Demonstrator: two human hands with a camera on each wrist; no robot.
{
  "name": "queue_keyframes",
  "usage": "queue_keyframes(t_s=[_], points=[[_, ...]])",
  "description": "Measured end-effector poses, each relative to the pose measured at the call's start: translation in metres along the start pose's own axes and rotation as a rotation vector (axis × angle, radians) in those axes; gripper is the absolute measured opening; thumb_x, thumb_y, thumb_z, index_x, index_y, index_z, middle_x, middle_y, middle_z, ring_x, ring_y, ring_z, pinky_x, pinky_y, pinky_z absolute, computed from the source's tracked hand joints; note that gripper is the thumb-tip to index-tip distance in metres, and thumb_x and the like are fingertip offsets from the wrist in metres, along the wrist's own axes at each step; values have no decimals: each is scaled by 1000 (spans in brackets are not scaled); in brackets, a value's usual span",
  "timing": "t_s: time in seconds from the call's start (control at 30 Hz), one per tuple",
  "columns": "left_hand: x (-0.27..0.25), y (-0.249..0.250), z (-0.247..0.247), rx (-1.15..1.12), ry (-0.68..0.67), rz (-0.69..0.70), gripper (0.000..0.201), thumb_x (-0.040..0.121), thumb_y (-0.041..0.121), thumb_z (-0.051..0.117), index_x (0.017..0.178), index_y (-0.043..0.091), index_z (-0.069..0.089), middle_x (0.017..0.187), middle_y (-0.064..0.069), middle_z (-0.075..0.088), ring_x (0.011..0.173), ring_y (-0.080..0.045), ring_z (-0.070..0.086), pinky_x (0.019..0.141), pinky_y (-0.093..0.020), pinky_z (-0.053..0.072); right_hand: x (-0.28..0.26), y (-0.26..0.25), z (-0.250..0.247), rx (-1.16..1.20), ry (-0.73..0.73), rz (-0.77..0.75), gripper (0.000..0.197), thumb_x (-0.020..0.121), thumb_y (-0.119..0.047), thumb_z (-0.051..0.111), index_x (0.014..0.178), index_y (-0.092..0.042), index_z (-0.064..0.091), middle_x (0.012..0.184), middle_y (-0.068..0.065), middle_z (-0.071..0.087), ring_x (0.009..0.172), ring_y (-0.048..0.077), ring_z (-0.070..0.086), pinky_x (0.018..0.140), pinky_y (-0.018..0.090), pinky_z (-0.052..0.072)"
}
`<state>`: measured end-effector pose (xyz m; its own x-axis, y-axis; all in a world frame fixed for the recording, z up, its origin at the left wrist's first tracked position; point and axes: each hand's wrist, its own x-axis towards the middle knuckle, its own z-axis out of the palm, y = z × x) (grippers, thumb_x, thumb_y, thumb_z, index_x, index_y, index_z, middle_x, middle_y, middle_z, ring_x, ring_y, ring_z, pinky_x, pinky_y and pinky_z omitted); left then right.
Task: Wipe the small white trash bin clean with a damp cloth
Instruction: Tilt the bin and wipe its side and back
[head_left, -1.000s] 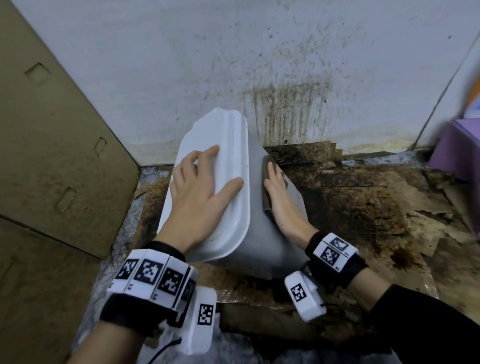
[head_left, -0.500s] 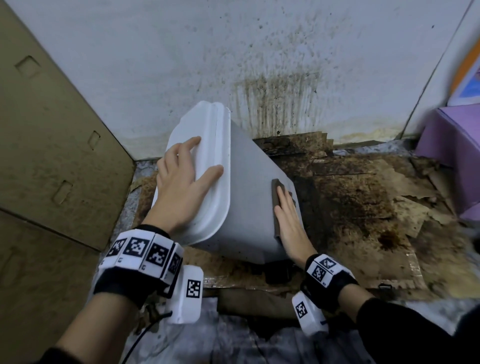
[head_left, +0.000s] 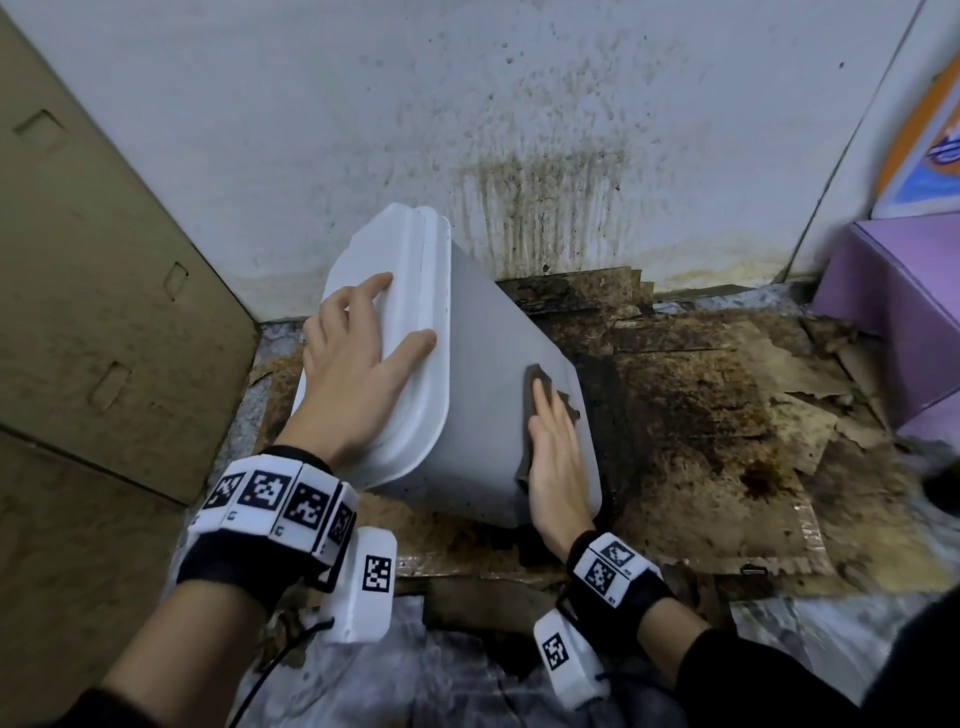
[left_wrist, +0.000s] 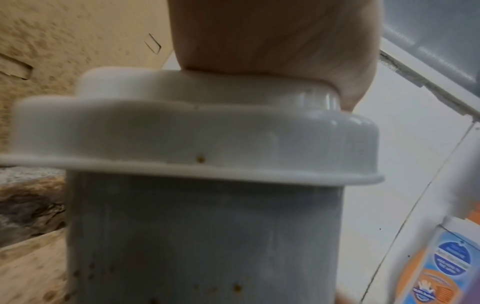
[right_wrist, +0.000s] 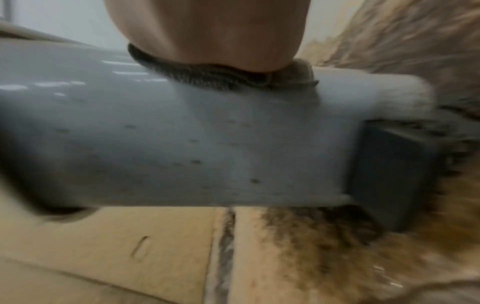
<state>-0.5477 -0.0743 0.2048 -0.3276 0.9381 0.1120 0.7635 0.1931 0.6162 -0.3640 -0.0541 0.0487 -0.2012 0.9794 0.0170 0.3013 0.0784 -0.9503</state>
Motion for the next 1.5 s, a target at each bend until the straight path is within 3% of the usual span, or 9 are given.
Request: queue_keyframes(t_s=[0.3,0.47,0.6,0.8,0.93,1.07,1.17,1.37,1.5], points=[[-1,2,2,16,7,23,76,84,63,43,152,35,25,151,3,26,142,-17,17,108,-34,14,-4,-27,1,-23,-54,-338,55,110,-39,29,164,-31,24,172,-14,18,159,5,11,129,37,12],[-2,6,1,3,-8,25,76,84,64,43,152,36,25,151,3,25,142,-19,16,111,-37,14,-5,25,-11,16,-37,-129,54,107,-51,29,160,-45,21,170,-25,17,157,-3,9,131,44,12],[-2,11,3,15,-15,27,77,84,65,42,153,35,24,151,2,24,142,-19,16,115,-42,15,-6,33,-18,114,-59,8,46,113,-34,35,152,-55,23,169,-26,15,154,-10,6,131,36,7],[0,11,2,19,-11,5,79,83,64,42,153,34,24,152,1,23,142,-18,15,116,-43,15,-9,20,-17,126,-8,51,47,114,-23,35,160,-33,34,168,-17,26,156,-1,16,131,34,11],[-1,12,2,24,-18,0,80,82,64,41,154,34,22,152,1,22,142,-18,14,117,-43,14,-15,2,-13,173,72,95,46,113,-25,35,158,-31,40,164,-11,37,152,4,30,129,36,23],[0,12,3,26,-18,1,80,82,64,40,155,34,22,152,2,23,142,-19,15,117,-42,14,-17,-39,-4,276,80,32,43,113,-26,35,155,-33,44,152,-17,50,129,-16,47,120,30,38],[0,13,3,29,-16,13,80,83,65,40,154,35,22,151,2,23,141,-18,15,117,-41,14,-12,-76,-2,472,81,-44,42,114,-26,36,154,-32,46,152,-18,53,140,-3,47,120,33,39],[0,12,7,18,0,45,72,87,62,36,154,38,22,149,6,23,138,-9,13,110,-30,10,-6,-100,2,492,-141,-135,50,106,-49,41,156,-49,35,163,-24,36,154,4,29,126,49,29],[1,5,4,3,10,28,66,91,57,39,152,38,23,151,6,23,137,-8,13,116,-38,13,9,-108,1,344,-237,-160,52,106,-53,35,157,-58,22,167,-28,25,157,4,20,128,50,25]])
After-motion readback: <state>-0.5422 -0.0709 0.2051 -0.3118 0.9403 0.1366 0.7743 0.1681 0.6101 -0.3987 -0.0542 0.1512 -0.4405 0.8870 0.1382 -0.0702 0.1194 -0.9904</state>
